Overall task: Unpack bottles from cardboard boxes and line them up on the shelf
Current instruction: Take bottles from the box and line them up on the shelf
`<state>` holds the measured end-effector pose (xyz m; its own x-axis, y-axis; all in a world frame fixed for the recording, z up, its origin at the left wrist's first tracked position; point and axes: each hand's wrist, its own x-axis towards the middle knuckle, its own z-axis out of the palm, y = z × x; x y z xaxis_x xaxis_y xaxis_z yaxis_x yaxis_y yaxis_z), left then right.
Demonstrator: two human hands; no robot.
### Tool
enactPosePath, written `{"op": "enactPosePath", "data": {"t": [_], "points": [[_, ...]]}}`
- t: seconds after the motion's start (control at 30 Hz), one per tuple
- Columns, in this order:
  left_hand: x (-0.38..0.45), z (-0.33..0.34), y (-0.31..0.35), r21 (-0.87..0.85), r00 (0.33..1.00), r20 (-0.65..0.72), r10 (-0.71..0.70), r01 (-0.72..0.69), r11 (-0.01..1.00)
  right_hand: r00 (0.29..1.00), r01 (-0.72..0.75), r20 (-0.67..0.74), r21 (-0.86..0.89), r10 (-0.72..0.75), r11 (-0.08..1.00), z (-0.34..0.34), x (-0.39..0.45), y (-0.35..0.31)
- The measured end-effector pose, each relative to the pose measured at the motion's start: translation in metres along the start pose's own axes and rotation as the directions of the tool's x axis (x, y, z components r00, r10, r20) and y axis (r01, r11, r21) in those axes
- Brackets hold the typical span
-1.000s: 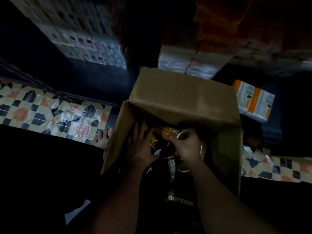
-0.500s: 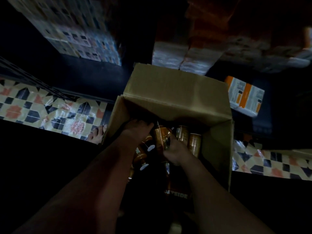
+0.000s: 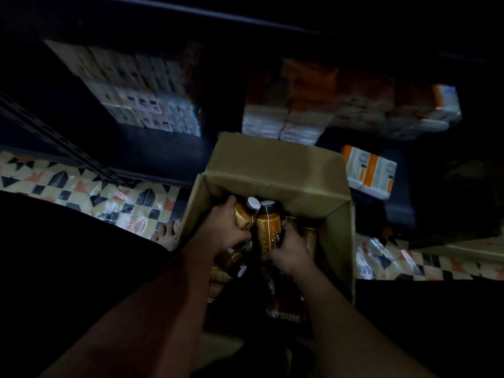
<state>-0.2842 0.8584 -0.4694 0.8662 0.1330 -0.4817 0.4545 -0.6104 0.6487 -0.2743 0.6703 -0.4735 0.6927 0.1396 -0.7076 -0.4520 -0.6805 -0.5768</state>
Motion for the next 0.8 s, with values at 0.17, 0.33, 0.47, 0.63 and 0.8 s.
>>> {"op": "enactPosePath", "data": {"t": [0.17, 0.33, 0.47, 0.63, 0.8], "points": [[-0.028, -0.019, 0.044, -0.376, 0.998, -0.025, -0.062, 0.048, 0.925, 0.981, 0.151, -0.131, 0.058, -0.143, 0.987, -0.019, -0.034, -0.025], [-0.06, -0.048, 0.092, -0.371, 0.992, -0.078, 0.097, -0.119, 0.921, 0.892, 0.411, -0.267, 0.138, -0.366, 0.901, -0.051, -0.076, -0.055], [-0.092, -0.086, 0.136, -0.312, 0.952, -0.095, 0.292, -0.307, 0.899, 0.793, 0.583, -0.314, 0.145, -0.522, 0.799, -0.081, -0.12, -0.084], [-0.131, -0.134, 0.181, -0.273, 0.863, -0.144, 0.485, -0.506, 0.818, 0.616, 0.763, -0.381, 0.072, -0.689, 0.643, -0.113, -0.18, -0.117], [-0.165, -0.174, 0.224, -0.302, 0.785, -0.199, 0.587, -0.619, 0.725, 0.465, 0.839, -0.46, -0.044, -0.756, 0.543, -0.139, -0.226, -0.155]]}}
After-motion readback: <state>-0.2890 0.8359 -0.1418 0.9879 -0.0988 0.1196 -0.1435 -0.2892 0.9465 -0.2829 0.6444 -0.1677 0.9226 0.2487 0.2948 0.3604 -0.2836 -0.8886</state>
